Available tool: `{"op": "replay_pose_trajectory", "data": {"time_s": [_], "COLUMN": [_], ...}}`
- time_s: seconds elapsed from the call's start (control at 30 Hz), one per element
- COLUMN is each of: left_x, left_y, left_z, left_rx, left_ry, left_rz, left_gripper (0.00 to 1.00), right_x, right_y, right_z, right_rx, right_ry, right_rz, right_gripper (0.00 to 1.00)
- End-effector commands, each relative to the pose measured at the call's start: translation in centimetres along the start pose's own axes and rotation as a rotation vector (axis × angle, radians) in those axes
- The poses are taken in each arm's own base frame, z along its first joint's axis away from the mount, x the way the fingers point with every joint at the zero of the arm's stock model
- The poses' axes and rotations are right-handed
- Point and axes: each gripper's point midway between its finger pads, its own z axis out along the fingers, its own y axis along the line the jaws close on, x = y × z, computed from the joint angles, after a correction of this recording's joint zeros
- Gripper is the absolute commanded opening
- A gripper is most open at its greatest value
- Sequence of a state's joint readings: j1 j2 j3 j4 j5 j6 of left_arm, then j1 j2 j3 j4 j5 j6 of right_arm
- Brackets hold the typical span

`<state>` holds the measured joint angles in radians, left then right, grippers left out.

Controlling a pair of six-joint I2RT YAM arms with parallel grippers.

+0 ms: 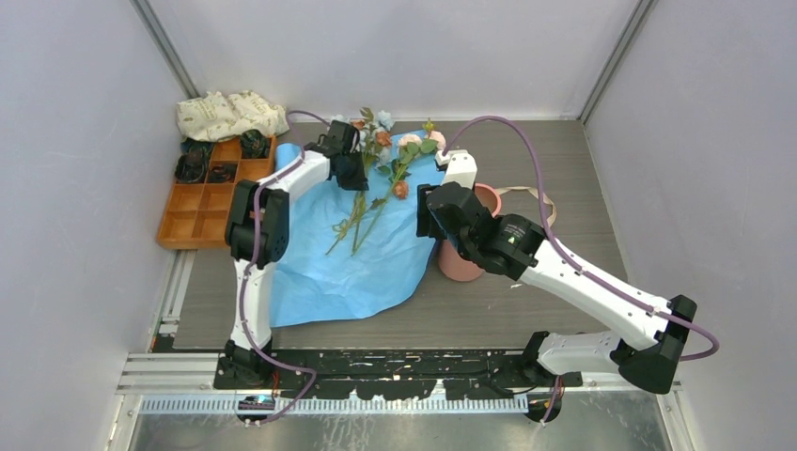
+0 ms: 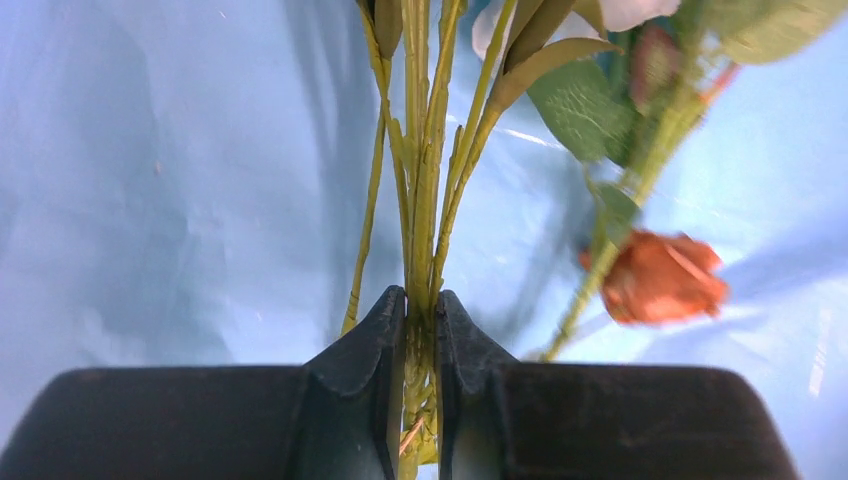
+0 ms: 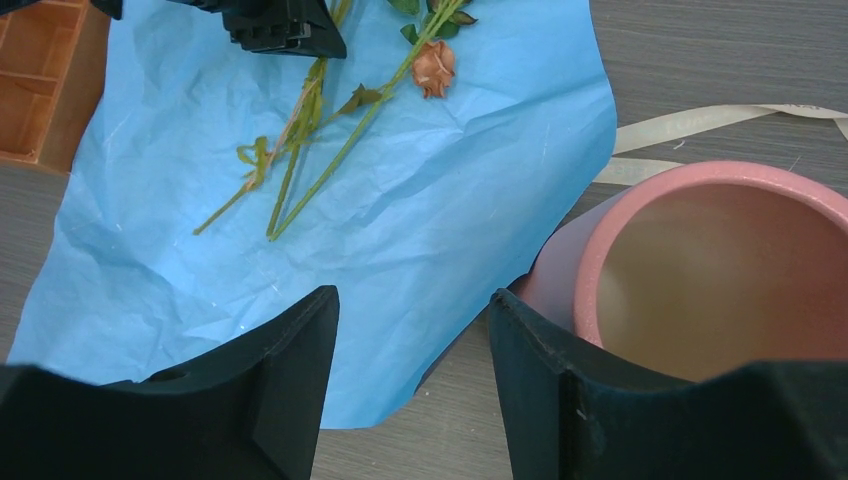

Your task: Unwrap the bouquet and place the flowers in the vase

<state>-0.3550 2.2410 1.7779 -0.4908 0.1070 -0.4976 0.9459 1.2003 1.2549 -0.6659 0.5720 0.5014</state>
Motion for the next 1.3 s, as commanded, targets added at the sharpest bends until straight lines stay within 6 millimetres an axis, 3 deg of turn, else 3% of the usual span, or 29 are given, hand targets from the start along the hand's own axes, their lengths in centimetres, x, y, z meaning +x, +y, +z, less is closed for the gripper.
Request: {"op": "replay_pose_trajectory", "data": {"time_s": [0.0,0.23,0.53,0.6,0.77,0.97,1.07,1.27], "left_x": [-3.2,0.8,7.9,8.6,9.7,10.3,9.6,8.7], "left_y": [-4.4,-4.4,-0.5,0.6,2.2,2.4,1.7,1.1], "left_z": [-8.3,-13.4,-15.8,-16.3,-16.2,-16.2,-17.3,-20.3], "left_rx": [0.086,0.056,-0.033,-0.062,-0.104,-0.104,-0.071,-0.039], "left_ry": [-0.136,-0.141,-0.124,-0.147,-0.16,-0.153,-0.178,-0.235], "left_rz": [0.017,0.031,0.008,0.003,0.006,-0.009,0.006,0.023], "left_gripper": [0.09,0.09,0.09,0.09,0.13,0.45,0.57,0.58], "right_x": [-1.2,-0.9,2.1,2.4,3.1,3.9,4.7,5.0], "right_y": [0.5,2.0,5.0,5.4,6.9,8.5,8.6,7.1], "right_z": [0.2,1.1,3.5,3.9,5.8,9.2,11.7,17.1], "right_rx": [-0.015,-0.06,-0.128,-0.134,-0.13,-0.11,-0.09,-0.018], "right_ry": [-0.049,-0.011,0.113,0.124,0.171,0.245,0.324,0.393], "right_rz": [0.039,0.013,0.038,0.044,0.033,0.065,0.108,0.191], "right_gripper": [0.62,0.62,0.62,0.62,0.64,0.62,0.54,0.41]}}
